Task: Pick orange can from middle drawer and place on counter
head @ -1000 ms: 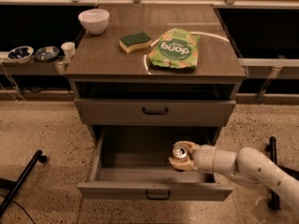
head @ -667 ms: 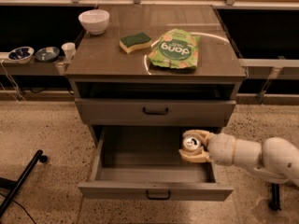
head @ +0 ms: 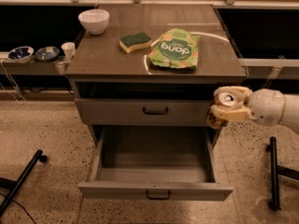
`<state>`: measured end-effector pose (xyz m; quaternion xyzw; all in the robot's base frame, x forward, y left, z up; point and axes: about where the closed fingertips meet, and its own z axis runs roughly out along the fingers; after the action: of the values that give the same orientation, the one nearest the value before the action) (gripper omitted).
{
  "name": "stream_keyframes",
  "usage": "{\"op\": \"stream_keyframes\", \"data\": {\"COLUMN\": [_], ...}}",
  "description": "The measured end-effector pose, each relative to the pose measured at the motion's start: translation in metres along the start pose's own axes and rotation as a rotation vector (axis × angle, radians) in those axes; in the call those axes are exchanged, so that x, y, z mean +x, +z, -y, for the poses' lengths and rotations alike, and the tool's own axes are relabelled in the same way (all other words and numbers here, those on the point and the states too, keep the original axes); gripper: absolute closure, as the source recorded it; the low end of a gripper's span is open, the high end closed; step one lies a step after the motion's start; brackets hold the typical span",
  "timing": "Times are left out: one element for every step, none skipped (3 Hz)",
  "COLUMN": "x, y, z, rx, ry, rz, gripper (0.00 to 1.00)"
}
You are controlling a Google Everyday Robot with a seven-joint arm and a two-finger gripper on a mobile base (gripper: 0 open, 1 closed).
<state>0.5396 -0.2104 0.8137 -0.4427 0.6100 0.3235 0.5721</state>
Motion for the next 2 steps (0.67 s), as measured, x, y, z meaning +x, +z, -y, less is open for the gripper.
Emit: {"op": "stream_keyframes", "data": {"x": [-0.009, -0.026], "y": [-0.006, -0.018], "z": [0.063, 0.084], "rx": [0.042, 0.08], "ry": [0.169, 0.225], "rz": [0.051, 0.066], "gripper": [1.0, 1.0]}}
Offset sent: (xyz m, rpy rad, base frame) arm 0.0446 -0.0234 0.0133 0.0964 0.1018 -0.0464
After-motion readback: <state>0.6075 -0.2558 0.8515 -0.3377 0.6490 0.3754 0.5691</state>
